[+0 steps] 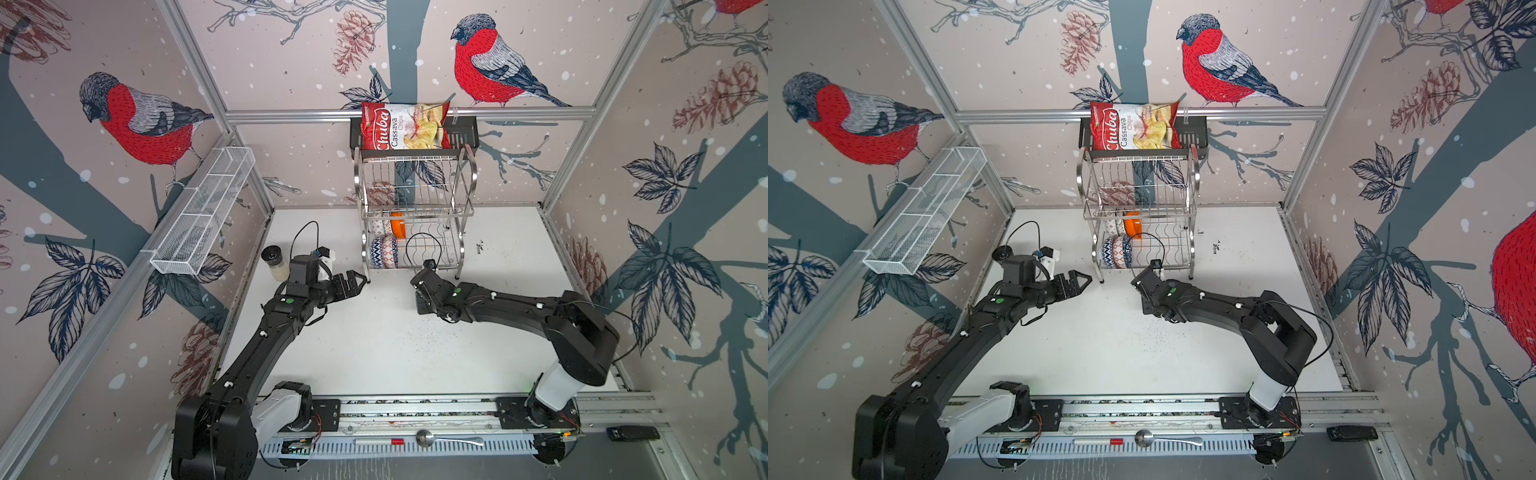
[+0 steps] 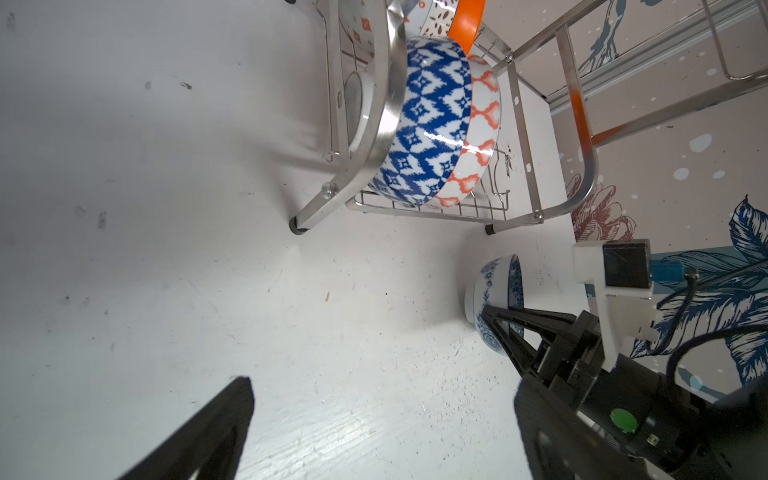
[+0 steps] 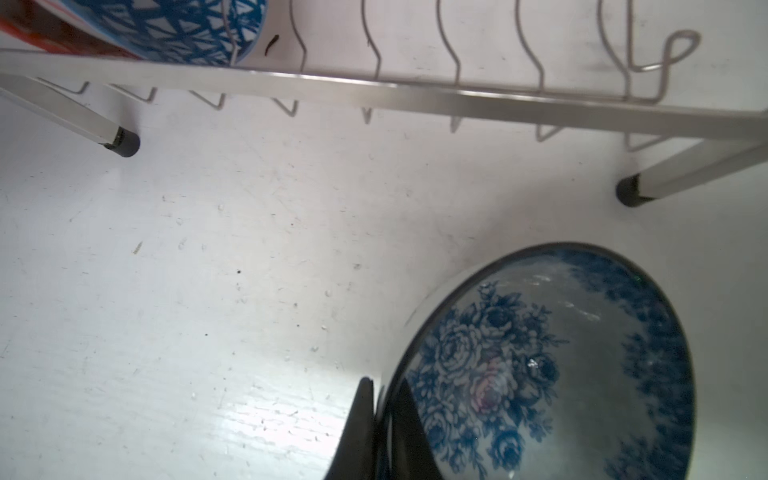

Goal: Load the bowls into the dish rack
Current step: 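Grasp the floral bowl rim and drag it toward the rack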

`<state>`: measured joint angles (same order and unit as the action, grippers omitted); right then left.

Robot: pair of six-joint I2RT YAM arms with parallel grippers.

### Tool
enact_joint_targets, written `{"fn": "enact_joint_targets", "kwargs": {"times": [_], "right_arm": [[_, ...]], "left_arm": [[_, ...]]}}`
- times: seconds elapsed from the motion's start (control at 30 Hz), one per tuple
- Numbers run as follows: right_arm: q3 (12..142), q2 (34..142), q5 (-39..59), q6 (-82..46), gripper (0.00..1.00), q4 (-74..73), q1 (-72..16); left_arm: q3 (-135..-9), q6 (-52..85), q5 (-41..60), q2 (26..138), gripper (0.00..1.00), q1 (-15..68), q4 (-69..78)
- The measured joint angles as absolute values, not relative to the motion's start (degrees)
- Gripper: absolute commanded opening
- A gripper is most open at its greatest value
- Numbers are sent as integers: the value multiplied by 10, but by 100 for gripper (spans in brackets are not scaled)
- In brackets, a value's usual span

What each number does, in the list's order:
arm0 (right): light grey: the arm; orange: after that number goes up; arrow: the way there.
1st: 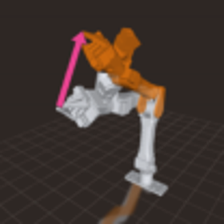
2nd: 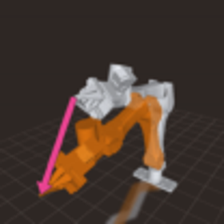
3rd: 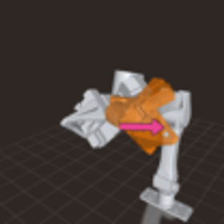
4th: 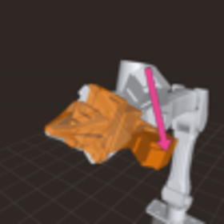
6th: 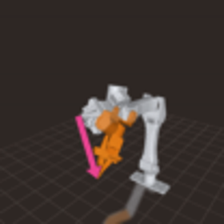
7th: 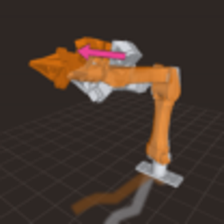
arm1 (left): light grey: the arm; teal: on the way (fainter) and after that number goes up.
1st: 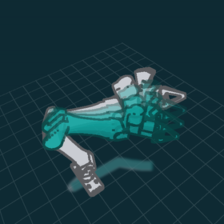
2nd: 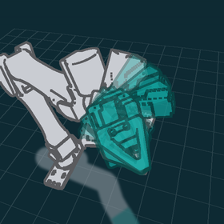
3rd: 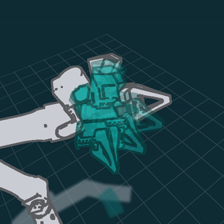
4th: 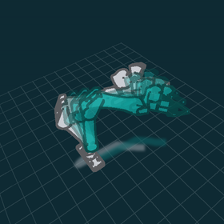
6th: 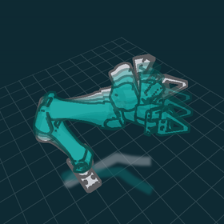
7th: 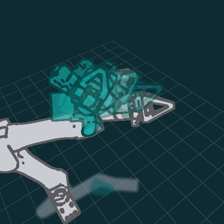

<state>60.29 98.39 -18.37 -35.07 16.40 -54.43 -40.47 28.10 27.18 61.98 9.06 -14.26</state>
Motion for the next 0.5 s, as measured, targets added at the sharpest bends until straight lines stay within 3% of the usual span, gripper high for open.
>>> {"fn": "enact_joint_targets", "kwargs": {"times": [0.27,0.5], "right_arm": [[700,1080,-186,-349,17,187,-598],[712,1094,-169,-349,28,206,-610]], "left_arm": [[-405,281,272,609,98,71,-143],[-397,280,266,571,98,70,-143]]}}
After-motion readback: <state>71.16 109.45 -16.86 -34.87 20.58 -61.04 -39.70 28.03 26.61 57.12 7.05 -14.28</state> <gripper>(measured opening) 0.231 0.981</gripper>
